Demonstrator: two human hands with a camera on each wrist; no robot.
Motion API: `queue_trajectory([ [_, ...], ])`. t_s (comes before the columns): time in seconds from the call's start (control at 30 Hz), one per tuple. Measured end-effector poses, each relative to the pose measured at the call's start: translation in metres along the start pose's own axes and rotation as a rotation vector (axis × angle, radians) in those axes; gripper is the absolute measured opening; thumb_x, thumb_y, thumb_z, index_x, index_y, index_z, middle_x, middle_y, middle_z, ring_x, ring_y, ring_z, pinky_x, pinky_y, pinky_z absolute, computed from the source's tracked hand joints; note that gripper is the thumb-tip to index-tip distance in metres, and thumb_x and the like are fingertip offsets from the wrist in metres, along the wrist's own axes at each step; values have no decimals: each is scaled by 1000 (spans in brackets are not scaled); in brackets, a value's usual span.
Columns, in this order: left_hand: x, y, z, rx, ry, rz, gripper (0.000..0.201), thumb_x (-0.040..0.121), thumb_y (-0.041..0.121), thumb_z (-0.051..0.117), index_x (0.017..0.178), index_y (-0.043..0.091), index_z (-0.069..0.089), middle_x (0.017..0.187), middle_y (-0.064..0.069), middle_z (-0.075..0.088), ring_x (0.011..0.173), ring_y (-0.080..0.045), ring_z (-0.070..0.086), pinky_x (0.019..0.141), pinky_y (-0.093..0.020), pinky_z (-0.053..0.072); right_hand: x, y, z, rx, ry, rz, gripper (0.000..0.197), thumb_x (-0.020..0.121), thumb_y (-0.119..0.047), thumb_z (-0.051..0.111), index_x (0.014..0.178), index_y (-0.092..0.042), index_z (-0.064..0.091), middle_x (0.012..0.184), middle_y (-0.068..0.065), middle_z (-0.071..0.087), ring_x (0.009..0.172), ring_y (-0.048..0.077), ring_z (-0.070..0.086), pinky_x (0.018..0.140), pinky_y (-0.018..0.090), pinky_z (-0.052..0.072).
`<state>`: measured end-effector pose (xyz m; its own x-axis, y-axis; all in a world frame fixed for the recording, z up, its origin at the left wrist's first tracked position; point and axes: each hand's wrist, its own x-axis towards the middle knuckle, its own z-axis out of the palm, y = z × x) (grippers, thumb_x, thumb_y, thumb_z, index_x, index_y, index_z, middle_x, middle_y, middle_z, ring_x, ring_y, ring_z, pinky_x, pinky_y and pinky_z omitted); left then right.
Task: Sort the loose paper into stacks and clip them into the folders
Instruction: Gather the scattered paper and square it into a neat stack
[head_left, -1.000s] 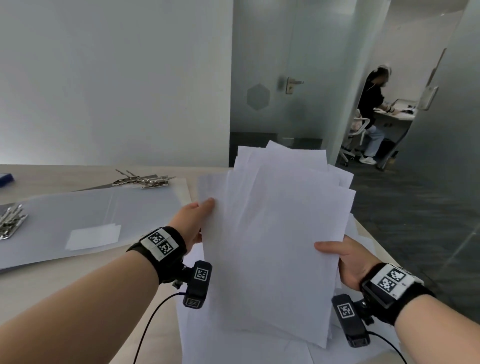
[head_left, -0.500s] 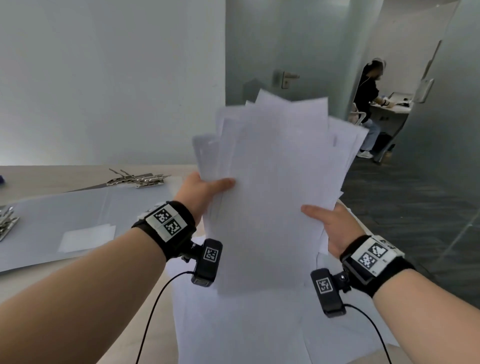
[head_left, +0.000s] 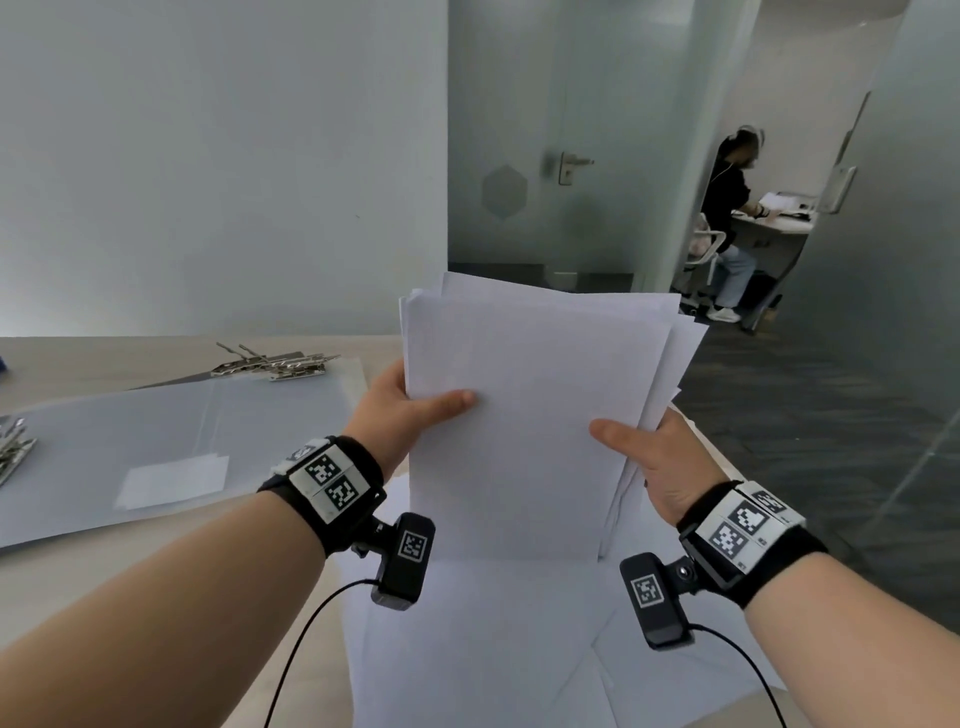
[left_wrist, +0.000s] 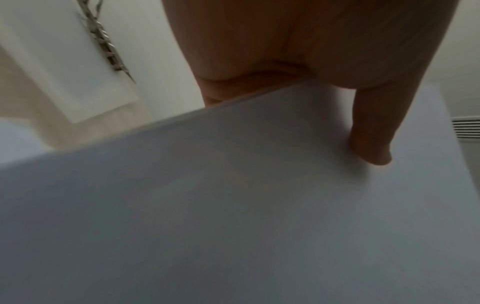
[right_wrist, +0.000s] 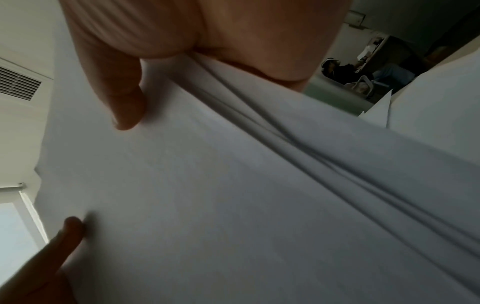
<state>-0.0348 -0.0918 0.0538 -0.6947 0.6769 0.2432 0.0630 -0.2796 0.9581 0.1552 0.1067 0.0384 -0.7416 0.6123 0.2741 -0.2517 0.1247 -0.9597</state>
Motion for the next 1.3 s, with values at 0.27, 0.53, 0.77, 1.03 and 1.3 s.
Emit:
queue_trajectory([
  [0.27, -18, -44, 11, 15, 45, -136, 56, 64, 16, 82, 117, 13, 64, 105, -8, 75, 96, -28, 72, 80, -39, 58, -4, 21, 13, -23, 29, 83, 36, 69, -25, 88, 99, -11, 74, 100, 6, 78, 102, 28, 72, 98, 45, 53],
  [0.53, -25, -35, -13, 64, 105, -203, 31, 78, 9, 66, 108, 11, 67, 103, -13, 74, 89, -31, 70, 86, -46, 57, 4, 19, 30, 49, 2, 102, 50, 61, -42, 90, 100, -16, 74, 103, 5, 77, 103, 26, 72, 97, 44, 52],
  [0.77, -34, -11, -107, 162, 397, -312, 21, 84, 0, 61, 96, 16, 66, 93, -16, 72, 82, -35, 69, 84, -53, 56, 7, 21, 66, -91, -107, 225, 27, 97, -47, 52, 114, -30, 64, 103, 0, 75, 84, 25, 73, 69, 36, 54],
  [1.03, -90, -16, -259, 919, 663, -631, 31, 92, 11, 60, 121, 0, 60, 121, -21, 62, 110, -36, 61, 83, -31, 45, 0, 43, 100, -251, -207, 420, 23, 95, -33, 58, 105, -15, 68, 98, 9, 76, 77, 23, 71, 69, 34, 51],
  [1.3, -109, -9, -274, 1180, 521, -811, 39, 99, 18, 49, 137, 9, 52, 139, -16, 52, 129, -31, 50, 104, -30, 41, -5, 53, 114, -323, -224, 461, 24, 95, -34, 57, 105, -15, 68, 97, 7, 76, 76, 22, 71, 69, 34, 51],
])
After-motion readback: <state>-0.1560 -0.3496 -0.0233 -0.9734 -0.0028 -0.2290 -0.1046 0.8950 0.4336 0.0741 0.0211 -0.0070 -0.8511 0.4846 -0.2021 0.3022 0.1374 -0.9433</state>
